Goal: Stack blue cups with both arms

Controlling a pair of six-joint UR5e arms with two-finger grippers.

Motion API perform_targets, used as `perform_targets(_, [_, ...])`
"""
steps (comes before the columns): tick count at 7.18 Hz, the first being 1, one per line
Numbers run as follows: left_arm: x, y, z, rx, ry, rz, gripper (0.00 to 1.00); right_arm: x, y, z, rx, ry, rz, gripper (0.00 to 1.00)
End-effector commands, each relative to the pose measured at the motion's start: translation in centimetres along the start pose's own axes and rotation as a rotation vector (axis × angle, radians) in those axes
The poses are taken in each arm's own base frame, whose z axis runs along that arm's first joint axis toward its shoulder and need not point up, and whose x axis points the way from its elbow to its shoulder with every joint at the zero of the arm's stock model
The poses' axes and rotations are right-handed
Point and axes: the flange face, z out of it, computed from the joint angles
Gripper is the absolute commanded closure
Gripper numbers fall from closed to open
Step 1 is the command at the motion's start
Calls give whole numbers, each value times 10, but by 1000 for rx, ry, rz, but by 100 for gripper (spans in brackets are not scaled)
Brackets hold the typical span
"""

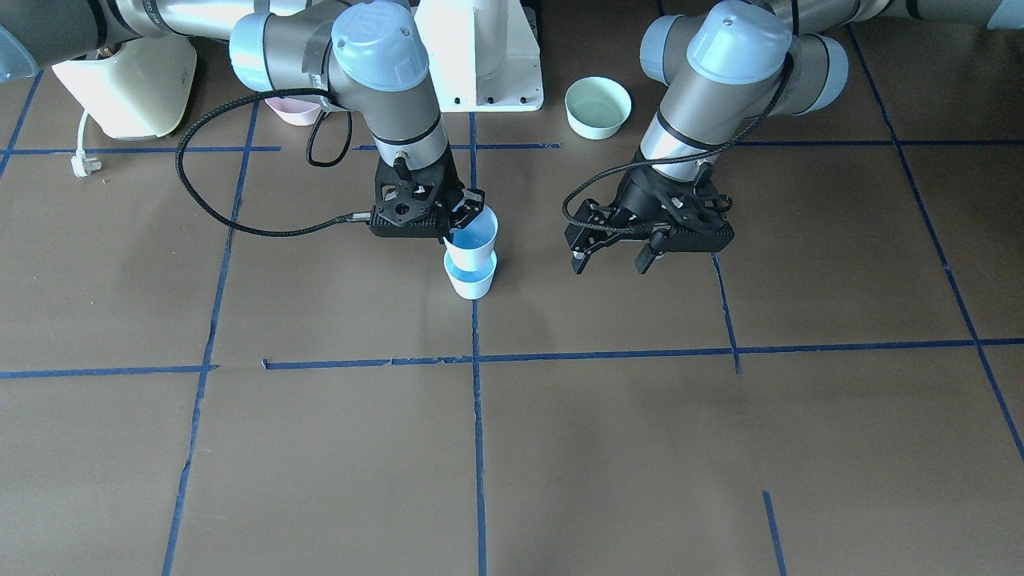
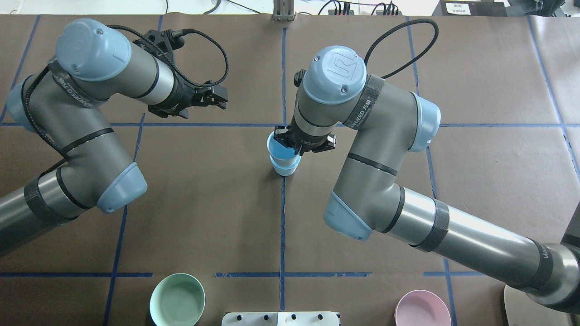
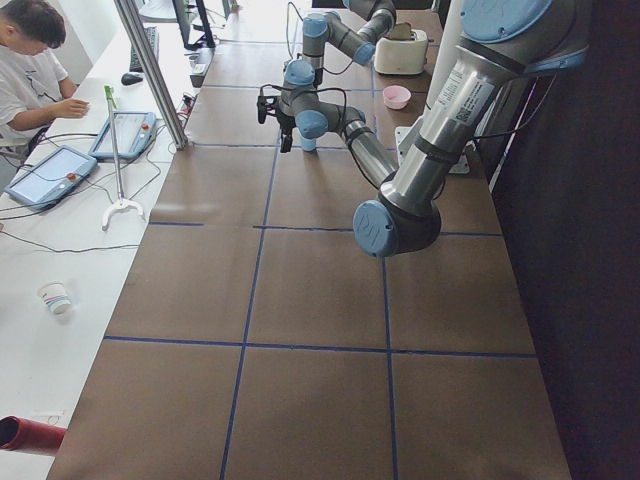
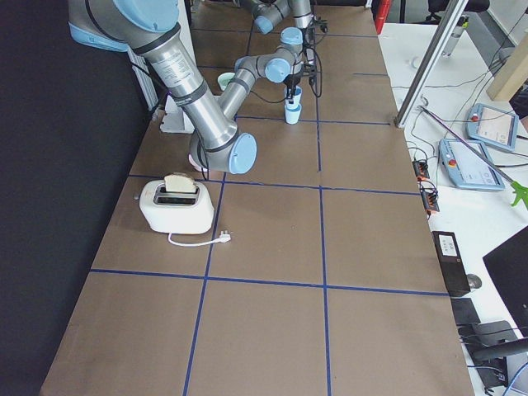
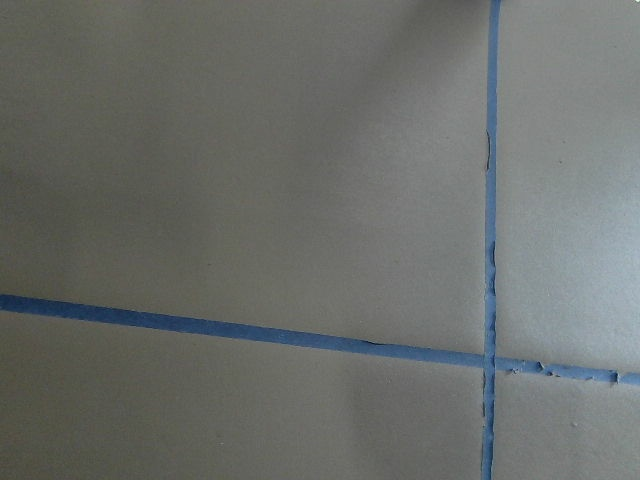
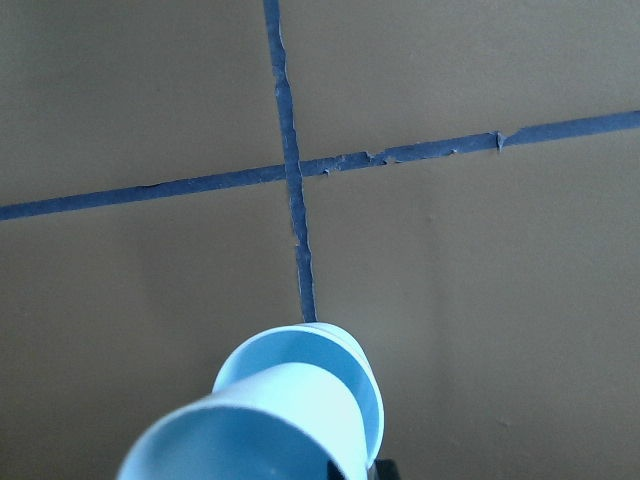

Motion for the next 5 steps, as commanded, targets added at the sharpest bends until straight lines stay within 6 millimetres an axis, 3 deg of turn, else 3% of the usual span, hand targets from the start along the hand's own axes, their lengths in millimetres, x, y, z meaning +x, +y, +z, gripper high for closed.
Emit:
perform_targets(1, [-1,0,1,-1,-3,-1,0,3,0,2,6,7,0,0])
perform_targets(2, [-1,1,2,-2,-2,-1,0,3,1,2,5,6,-5,0])
perform_targets(3, [-2,-1,0,0,-4,3,0,8,-7,-12,11,-5,-2,0])
perform_targets(4, [-16,-3,1,-3,-22,29,0,28,-31,-43,15,0,3,0])
perform_targets(5, [-51,1,4,-15,-65,170,0,81,-54,-80,0,-5,-44,0])
